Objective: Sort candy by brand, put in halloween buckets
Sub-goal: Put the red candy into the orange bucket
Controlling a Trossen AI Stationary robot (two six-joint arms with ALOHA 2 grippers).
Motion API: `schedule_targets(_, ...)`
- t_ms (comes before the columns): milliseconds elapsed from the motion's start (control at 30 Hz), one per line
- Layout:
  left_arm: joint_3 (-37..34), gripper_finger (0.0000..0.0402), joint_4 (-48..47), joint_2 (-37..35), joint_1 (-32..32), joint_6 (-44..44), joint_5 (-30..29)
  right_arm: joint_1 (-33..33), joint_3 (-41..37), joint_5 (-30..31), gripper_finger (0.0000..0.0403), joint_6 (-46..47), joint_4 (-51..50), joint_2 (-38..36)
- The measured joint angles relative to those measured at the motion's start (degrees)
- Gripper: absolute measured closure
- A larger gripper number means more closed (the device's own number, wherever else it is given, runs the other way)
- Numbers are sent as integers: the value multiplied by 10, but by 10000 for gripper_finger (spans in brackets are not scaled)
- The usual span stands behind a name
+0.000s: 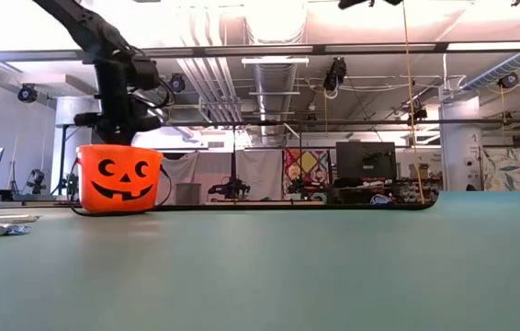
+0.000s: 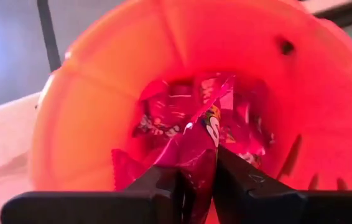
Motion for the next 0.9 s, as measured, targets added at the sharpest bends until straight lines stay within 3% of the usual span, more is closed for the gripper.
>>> schedule_targets(233, 5, 286, -43, -18, -22, 27, 33, -29, 0, -1, 78, -5, 2, 1)
schedule_targets(400, 29, 219, -81, -102, -74, 10, 45, -30, 0, -1, 78, -15, 15, 16)
schedule_targets(500, 45, 187, -87, -178, -145, -29, 121, -30, 0, -1, 78, -38, 41, 25)
schedule_targets(567, 47, 173, -88, -232, -223, -62, 164, -28, 0, -1, 78, -47, 61, 32)
schedule_targets(667, 37, 165, -97, -297, -392, -153, 130, -20, 0, -1, 78, -44, 73, 43)
schedule_targets(800, 18, 164, -141, -317, -672, -384, -35, -4, 0, -1, 78, -34, 75, 61)
schedule_targets(900, 0, 164, -141, -289, -866, -535, -154, 4, 0, -2, 78, -33, 78, 81)
